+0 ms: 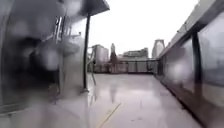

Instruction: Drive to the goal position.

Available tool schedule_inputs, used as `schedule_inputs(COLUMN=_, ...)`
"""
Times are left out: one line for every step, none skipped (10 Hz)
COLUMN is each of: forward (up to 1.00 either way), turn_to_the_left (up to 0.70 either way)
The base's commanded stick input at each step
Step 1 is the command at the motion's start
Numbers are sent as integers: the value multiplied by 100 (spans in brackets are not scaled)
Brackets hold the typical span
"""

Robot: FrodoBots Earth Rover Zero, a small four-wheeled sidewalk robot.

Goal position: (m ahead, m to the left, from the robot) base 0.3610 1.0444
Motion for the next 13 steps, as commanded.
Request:
schedule_inputs(forward=70, turn_to_the_left=0)
schedule_inputs(forward=70, turn_to_the_left=0)
schedule_inputs(forward=70, turn_to_the_left=0)
schedule_inputs(forward=70, turn_to_the_left=0)
schedule_inputs(forward=70, turn_to_the_left=0)
schedule_inputs(forward=70, turn_to_the_left=0)
schedule_inputs(forward=70, turn_to_the_left=0)
schedule_inputs(forward=70, turn_to_the_left=0)
schedule_inputs(forward=70, turn_to_the_left=0)
schedule_inputs(forward=70, turn_to_the_left=0)
schedule_inputs(forward=70, turn_to_the_left=25)
schedule_inputs(forward=70, turn_to_the_left=27)
schedule_inputs(forward=70, turn_to_the_left=27)
